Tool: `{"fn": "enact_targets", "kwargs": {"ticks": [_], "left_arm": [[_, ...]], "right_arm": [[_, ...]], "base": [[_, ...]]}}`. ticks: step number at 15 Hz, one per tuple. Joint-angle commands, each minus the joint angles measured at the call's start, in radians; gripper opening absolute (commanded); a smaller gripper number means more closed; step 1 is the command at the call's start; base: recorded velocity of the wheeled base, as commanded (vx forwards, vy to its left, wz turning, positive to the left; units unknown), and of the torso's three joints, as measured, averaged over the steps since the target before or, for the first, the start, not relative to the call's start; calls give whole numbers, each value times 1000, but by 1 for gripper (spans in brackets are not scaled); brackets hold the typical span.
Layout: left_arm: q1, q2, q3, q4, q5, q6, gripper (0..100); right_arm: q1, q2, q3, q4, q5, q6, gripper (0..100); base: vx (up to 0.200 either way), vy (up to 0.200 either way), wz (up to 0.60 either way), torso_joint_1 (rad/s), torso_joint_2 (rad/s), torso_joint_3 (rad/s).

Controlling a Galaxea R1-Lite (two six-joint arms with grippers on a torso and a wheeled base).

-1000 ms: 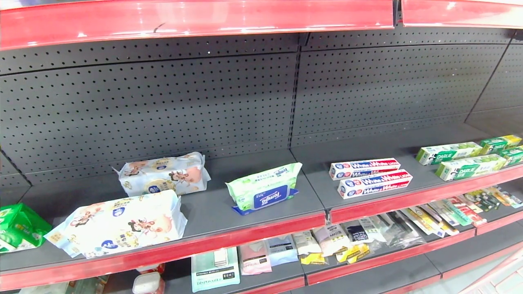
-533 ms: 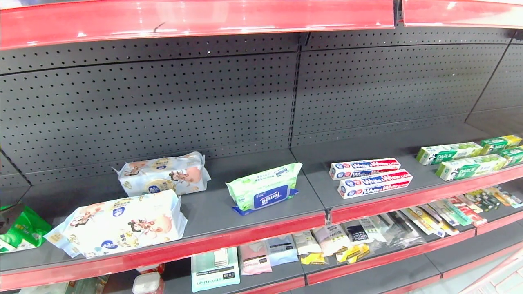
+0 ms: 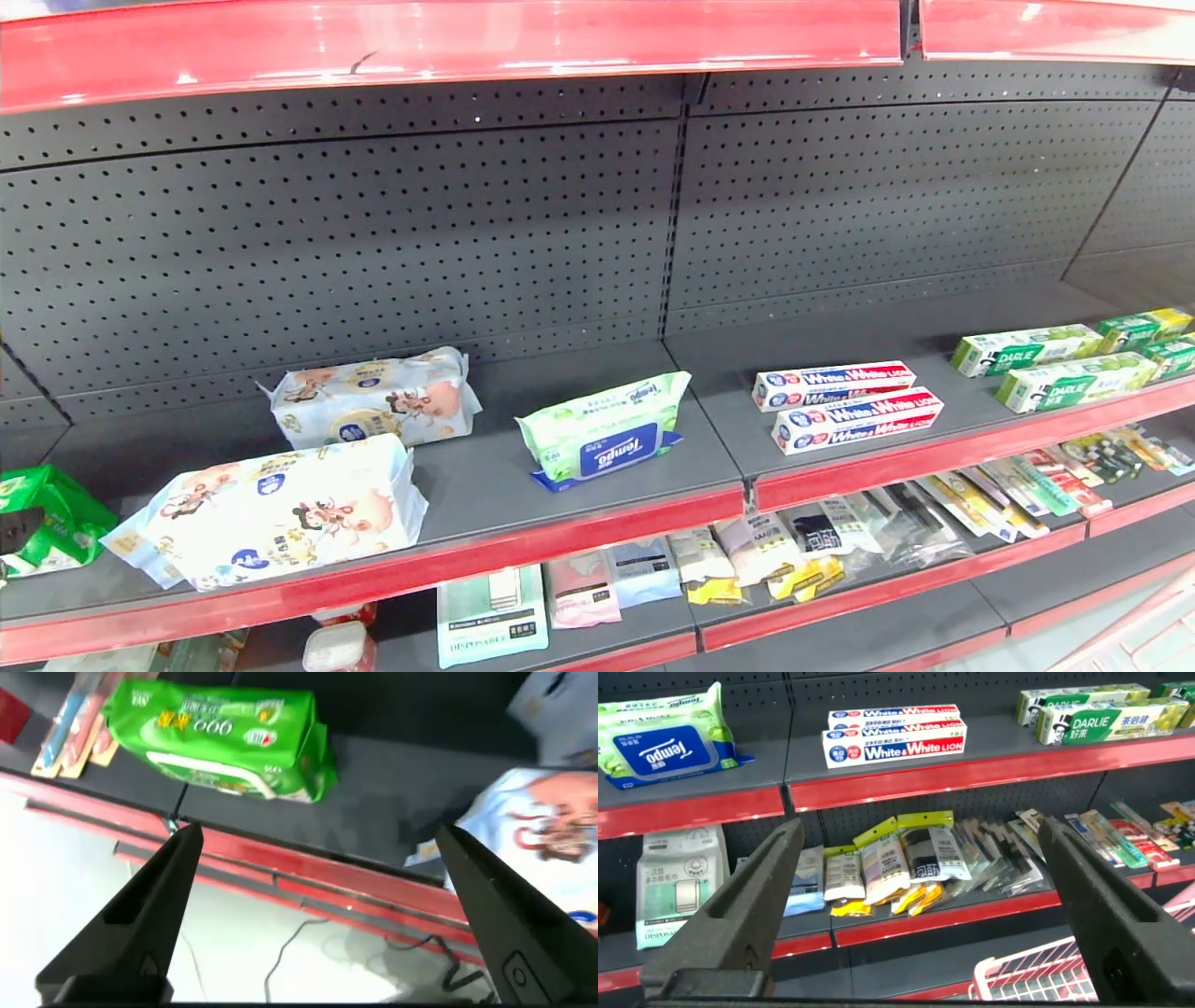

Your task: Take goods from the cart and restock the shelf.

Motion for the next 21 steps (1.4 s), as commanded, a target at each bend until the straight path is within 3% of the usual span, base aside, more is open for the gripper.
{"fn": "enact_targets", "kwargs": {"ticks": [1,3,6,12,21], "left_arm": [[6,73,1,1,8,21,100],[6,98,6,1,8,64,100],[-2,144,3,-2,6,82,100],[-80,226,3,-59,5,81,100],[-116,302,-2,-150,6,81,100]], "right_arm": [[0,1,0,0,1,-1,100],[0,1,0,0,1,-1,100],[0,2,0,0,1,-1,100],[0,1,0,0,1,-1,100],[0,1,0,0,1,-1,100]], "base": [[0,0,0,0,0,0],[0,0,0,0,0,0],[0,0,0,0,0,0],[0,0,0,0,0,0],[0,0,0,0,0,0]]}}
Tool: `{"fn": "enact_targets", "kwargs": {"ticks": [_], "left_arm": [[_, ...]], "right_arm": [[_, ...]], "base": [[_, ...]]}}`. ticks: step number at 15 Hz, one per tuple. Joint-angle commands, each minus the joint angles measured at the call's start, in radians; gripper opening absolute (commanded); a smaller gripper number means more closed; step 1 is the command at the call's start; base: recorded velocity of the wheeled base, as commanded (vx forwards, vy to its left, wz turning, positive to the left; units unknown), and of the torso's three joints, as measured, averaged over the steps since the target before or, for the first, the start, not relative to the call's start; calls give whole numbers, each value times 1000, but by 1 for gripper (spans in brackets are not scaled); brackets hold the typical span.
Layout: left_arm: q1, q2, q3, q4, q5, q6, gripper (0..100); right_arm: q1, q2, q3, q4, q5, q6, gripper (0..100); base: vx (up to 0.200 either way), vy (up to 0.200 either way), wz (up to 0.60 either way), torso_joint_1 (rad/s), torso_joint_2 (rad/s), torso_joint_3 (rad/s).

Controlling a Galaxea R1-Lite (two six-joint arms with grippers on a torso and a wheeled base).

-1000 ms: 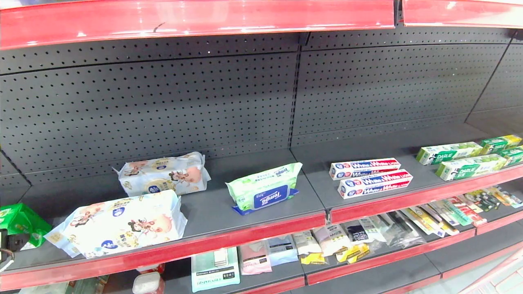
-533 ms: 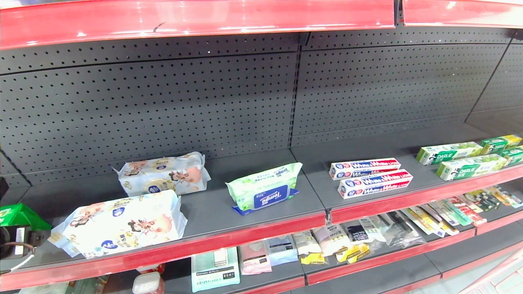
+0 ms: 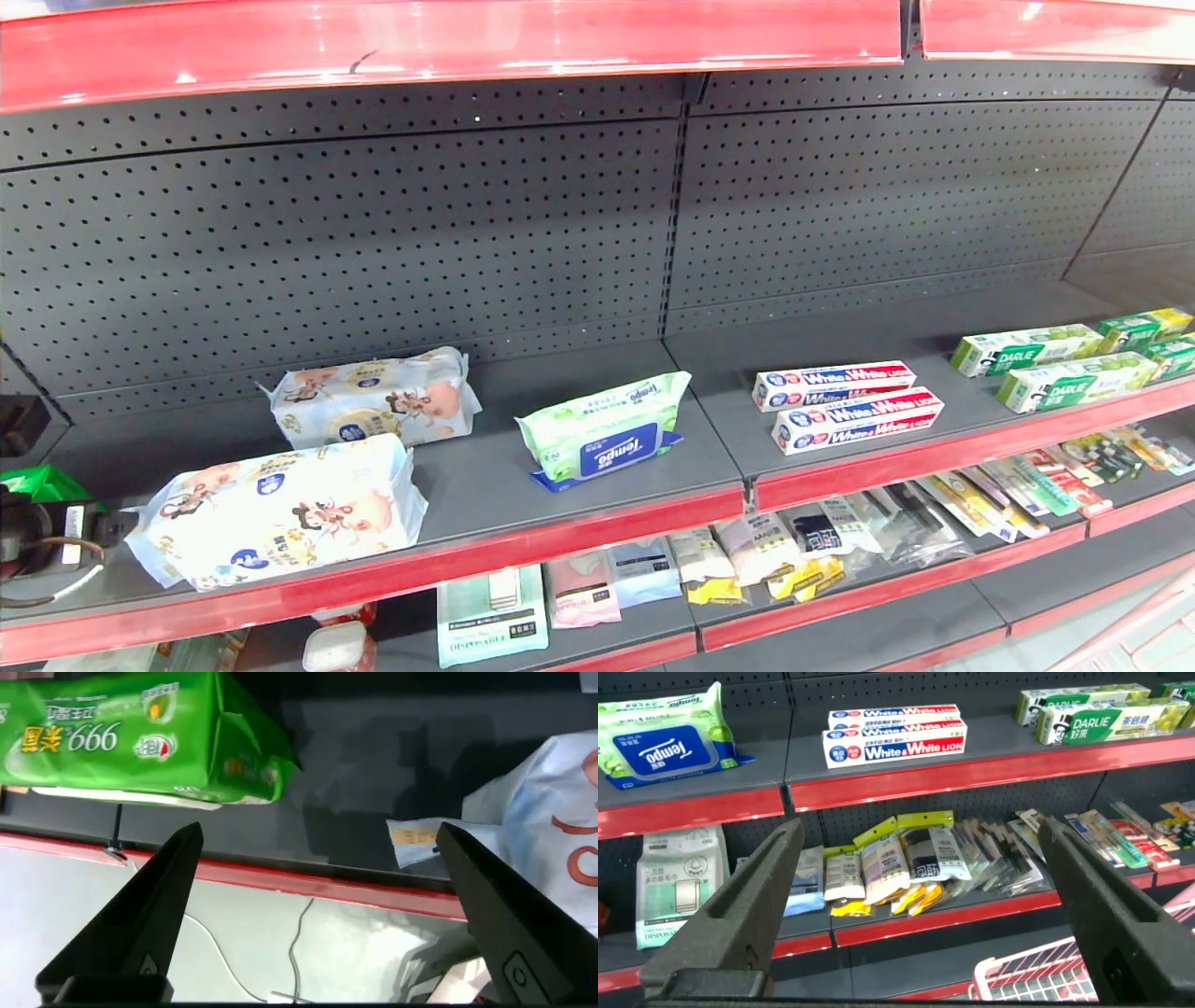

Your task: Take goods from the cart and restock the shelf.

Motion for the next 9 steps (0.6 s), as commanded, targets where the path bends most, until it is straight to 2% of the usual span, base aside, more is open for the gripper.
{"fn": "enact_targets", "kwargs": {"ticks": [1,9], "left_arm": [[-14,9,1,1,1,1,100],[-60,14,3,1,2,-7,100]], "right_arm": [[0,2,0,0,0,-1,100],[0,1,0,0,0,-1,100]], "base": [[0,0,0,0,0,0],[0,0,0,0,0,0]]}}
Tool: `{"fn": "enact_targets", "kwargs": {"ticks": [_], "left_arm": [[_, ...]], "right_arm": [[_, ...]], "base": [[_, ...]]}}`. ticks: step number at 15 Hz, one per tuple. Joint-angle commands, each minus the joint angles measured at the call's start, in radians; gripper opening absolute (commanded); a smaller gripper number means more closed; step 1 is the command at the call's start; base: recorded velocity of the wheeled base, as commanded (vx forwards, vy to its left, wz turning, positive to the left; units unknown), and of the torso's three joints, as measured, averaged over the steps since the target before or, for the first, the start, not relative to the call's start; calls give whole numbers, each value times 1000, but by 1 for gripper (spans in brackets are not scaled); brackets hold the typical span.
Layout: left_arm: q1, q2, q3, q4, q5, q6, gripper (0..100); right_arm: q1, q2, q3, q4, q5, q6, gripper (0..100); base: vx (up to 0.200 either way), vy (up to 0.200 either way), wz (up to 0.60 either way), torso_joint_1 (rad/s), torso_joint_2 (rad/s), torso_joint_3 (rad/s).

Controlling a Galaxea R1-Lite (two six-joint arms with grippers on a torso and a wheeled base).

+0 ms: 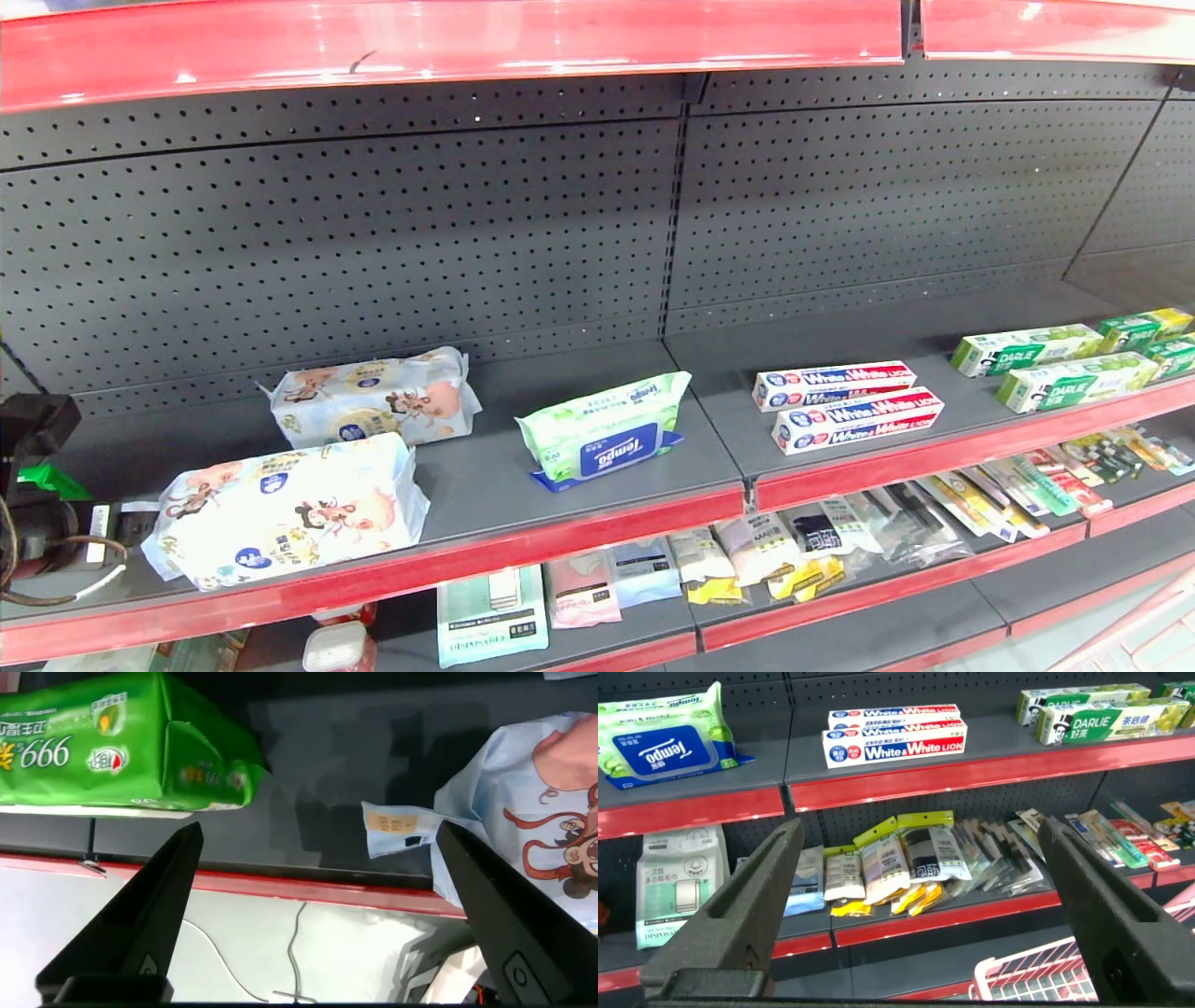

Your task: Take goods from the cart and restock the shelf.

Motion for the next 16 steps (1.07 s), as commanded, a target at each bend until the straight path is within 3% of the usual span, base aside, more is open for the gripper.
{"fn": "enact_targets", "kwargs": {"ticks": [1,16], "left_arm": [[-4,-1,1,0,1,0,100],[-46,0,4,-44,-1,3,100]], "right_arm": [[0,2,0,0,1,0,100],[0,1,0,0,1,0,100]], "base": [[0,0,0,0,0,0],[0,0,0,0,0,0]]}}
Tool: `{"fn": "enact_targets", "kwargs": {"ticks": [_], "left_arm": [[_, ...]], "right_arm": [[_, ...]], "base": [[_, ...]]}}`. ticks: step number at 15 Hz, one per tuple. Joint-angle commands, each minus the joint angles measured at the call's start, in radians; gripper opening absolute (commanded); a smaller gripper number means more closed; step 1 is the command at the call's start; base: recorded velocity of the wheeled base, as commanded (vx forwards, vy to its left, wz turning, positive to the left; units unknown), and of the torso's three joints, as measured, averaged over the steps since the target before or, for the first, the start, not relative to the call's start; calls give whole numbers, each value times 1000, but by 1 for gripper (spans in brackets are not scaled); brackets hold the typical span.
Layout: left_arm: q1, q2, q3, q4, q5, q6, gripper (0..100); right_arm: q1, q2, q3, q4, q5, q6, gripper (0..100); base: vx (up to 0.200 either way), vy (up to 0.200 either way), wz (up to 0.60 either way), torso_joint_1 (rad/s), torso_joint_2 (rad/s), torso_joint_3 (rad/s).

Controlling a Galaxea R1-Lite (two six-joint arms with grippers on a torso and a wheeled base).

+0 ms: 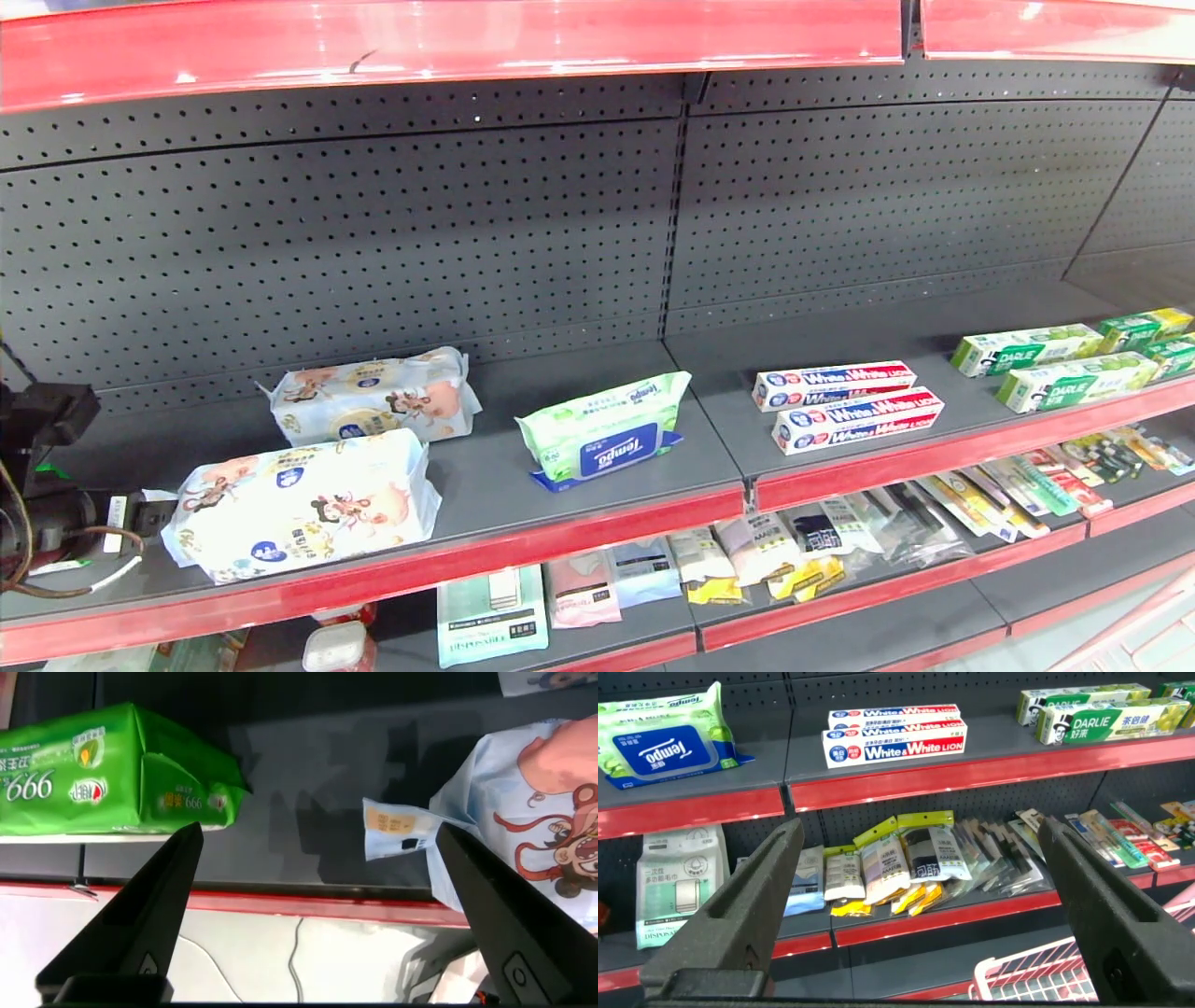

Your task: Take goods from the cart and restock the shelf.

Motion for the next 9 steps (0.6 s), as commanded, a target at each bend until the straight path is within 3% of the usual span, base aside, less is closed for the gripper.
{"fn": "enact_targets", "kwargs": {"ticks": [1,9], "left_arm": [[0,0,0,-6,0,0,100],[-26,6,2,-35,2,0,100]], "right_arm": [[0,2,0,0,1,0,100],[0,2,0,0,1,0,100]], "base": [[0,0,0,0,0,0],[0,0,0,0,0,0]]}}
